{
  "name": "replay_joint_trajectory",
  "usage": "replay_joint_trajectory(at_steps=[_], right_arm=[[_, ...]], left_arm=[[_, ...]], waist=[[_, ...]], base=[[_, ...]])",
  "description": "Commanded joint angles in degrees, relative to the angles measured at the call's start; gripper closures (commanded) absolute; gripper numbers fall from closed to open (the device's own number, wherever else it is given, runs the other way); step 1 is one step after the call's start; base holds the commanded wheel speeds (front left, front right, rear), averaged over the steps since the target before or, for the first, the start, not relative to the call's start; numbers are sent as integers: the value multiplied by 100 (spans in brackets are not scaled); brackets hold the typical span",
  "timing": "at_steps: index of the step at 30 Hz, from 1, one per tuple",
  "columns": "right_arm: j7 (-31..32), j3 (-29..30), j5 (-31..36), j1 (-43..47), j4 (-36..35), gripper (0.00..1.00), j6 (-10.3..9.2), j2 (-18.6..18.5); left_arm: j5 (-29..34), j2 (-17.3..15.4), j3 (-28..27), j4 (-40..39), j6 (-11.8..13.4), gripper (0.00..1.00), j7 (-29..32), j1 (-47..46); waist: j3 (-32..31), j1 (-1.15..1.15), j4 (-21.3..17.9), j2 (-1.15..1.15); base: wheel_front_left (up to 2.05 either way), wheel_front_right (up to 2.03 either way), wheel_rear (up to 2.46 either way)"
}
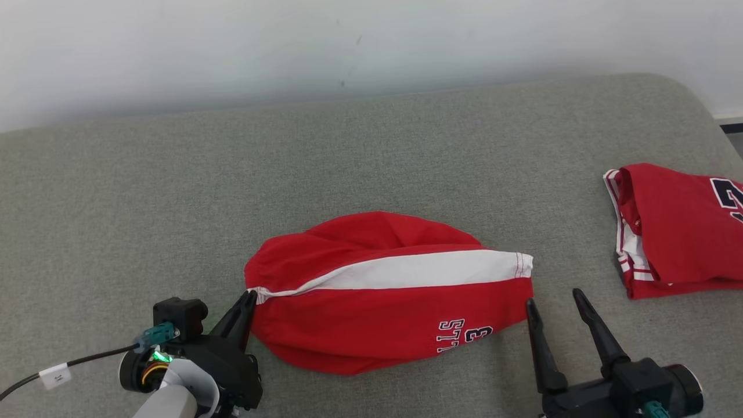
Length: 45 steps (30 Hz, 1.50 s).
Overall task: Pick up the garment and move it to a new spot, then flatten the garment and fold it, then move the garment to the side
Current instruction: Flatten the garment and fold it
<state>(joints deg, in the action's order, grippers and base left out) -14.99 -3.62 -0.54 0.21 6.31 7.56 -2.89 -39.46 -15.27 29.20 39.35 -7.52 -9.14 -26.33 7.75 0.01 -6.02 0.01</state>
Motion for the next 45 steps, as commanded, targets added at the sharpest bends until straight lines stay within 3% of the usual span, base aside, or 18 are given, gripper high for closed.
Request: replay_joint_trajectory(at_steps=[1, 6, 21, 27, 45], right_arm=[[-25, -56, 41, -98, 24, 0, -16, 2], [202, -127, 37, -390, 322, 0, -16, 3], [2487, -18, -361, -1194, 626, 0, -17, -138], [2517, 208, -326, -1088, 408, 0, -17, -92], [2489, -13, -562, -991, 189, 0, -17, -69]], left_arm=[[-100, -51, 79, 20, 11, 100, -61, -75], [-153, -49, 375, 58, 11, 100, -252, -178], [-26, 222, 728, 302, 10, 100, -569, -327], [-42, 210, 750, 341, 10, 100, -590, -406], [-58, 164, 716, 376, 10, 100, -615, -403]], waist=[[28, -1, 16, -1], [125, -1, 90, -1], [321, -1, 354, -1], [317, -1, 418, -1], [268, -1, 360, -1]], base=[[0, 0, 0], [0, 0, 0], [0, 0, 0], [0, 0, 0], [0, 0, 0]])
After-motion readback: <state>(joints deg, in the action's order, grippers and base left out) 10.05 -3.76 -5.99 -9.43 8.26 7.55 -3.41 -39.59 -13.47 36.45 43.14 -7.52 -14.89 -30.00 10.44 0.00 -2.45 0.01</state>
